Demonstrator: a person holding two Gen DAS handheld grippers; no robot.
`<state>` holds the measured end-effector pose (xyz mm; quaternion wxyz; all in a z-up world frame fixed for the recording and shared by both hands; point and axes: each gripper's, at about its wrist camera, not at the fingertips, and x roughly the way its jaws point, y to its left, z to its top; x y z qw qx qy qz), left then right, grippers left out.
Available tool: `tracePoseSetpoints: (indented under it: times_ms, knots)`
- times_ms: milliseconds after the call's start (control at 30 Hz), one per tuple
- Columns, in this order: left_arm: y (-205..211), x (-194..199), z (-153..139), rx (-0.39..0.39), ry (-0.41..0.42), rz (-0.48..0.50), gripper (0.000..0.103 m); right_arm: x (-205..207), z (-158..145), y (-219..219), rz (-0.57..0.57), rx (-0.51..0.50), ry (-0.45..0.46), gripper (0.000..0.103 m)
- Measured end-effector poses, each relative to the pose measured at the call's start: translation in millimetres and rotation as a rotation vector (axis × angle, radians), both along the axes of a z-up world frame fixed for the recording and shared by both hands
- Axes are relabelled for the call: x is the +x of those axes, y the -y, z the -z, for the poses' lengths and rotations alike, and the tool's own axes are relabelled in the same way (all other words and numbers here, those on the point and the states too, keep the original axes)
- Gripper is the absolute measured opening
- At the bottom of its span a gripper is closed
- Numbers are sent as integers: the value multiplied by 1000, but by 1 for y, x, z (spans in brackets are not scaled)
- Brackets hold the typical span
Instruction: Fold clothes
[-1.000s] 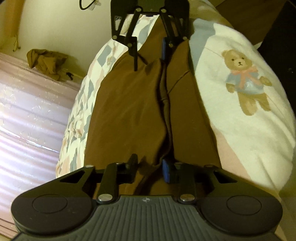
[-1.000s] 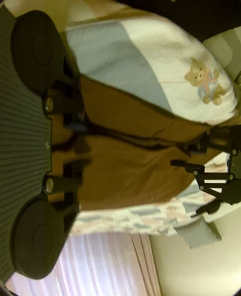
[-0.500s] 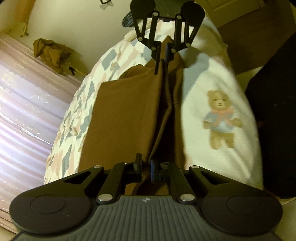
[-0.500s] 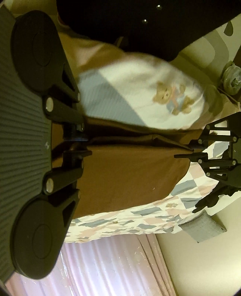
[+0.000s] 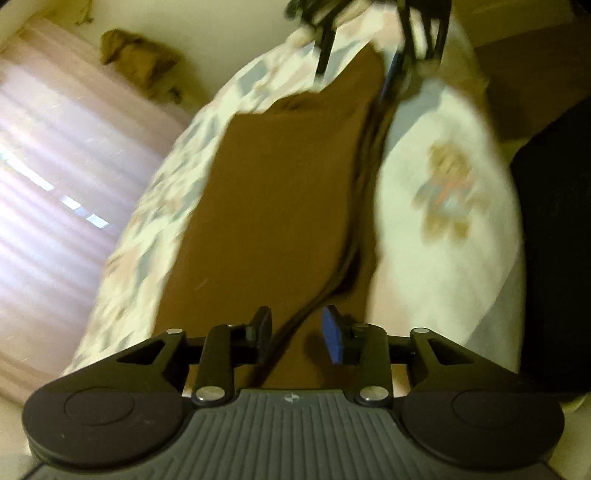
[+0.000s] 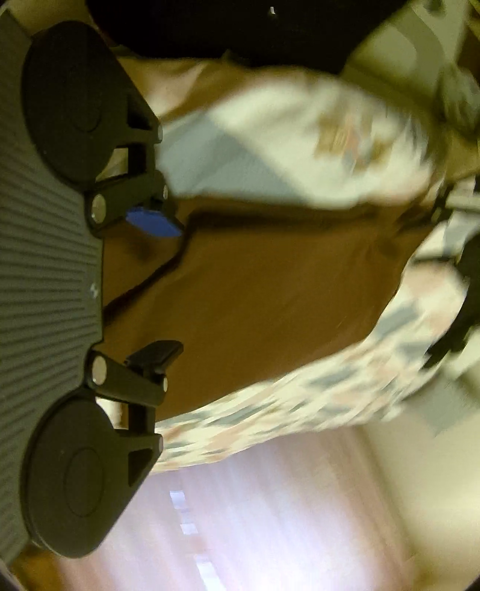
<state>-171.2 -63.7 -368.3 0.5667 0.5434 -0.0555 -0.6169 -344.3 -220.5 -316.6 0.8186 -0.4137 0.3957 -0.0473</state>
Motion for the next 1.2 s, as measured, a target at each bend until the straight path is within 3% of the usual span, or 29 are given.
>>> tracePoseSetpoints:
  times_ms: [100, 200, 433, 567, 700, 733, 767, 800, 867, 1033, 1200]
  knots:
    - [4, 20, 4, 8, 78, -75, 36, 0, 7, 31, 105, -13, -3, 50]
    - [18, 28, 11, 10, 121, -90, 37, 1, 21, 50, 146, -45, -38, 40]
    - [30, 29, 23, 44, 175, -58, 42, 5, 32, 57, 86, -163, -115, 40]
    - [31, 31, 21, 50, 188, -58, 43, 10, 36, 62, 79, -170, -137, 40]
    - [34, 29, 28, 67, 201, -43, 42, 16, 45, 66, 74, -162, -176, 24]
    - [34, 29, 31, 75, 207, -35, 40, 19, 46, 68, 88, -154, -188, 3]
    - [36, 29, 31, 84, 200, -33, 35, 21, 46, 69, 96, -161, -200, 0]
    - [37, 30, 32, 92, 194, -31, 30, 21, 44, 68, 97, -167, -212, 0]
    - [39, 33, 29, 97, 183, -38, 11, 19, 34, 64, 118, -174, -228, 0]
    - [35, 39, 13, 87, 143, -77, 9, 10, 6, 42, 187, -96, -250, 0]
    - [37, 39, 13, 93, 138, -86, 9, 7, 36, 36, 187, -118, -269, 0]
